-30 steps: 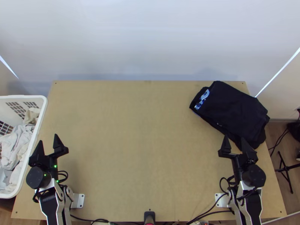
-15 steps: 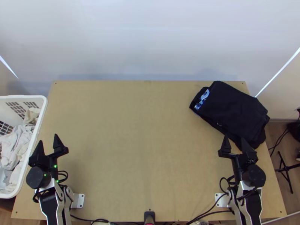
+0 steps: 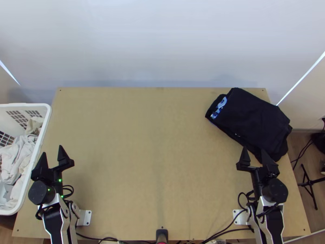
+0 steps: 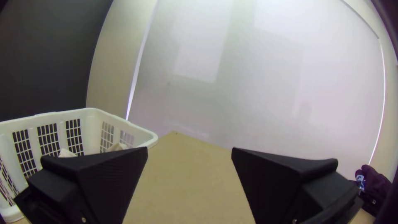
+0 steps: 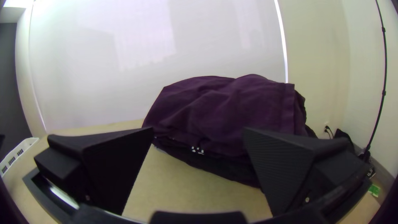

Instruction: Fold the t-shirt

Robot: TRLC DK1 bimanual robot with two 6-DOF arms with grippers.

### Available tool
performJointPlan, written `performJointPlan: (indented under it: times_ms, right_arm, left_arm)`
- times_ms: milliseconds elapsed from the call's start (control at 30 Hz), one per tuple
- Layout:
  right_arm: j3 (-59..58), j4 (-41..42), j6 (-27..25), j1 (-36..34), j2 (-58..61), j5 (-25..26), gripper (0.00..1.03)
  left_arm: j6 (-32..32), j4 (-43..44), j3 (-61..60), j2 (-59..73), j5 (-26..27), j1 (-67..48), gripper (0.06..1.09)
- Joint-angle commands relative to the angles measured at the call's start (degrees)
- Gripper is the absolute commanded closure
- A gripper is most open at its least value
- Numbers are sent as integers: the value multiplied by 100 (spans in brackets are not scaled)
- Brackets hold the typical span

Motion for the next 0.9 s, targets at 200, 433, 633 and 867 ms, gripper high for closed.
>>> performJointPlan:
  times_ms: [200,433,633,867]
  right_arm:
    - [3,0,11,0,1,4,4]
    - [3,0,11,0,1,4,4]
    - [3,0,11,0,1,4,4]
    - [3,0,11,0,1,4,4]
  left_arm:
    - [-2,-8,1,1,1,-140,10]
    - [-28,-8,1,1,1,-360,10]
    - [481,520,151,-16,36,-421,10]
    - [1105,880,959,-16,54,-360,10]
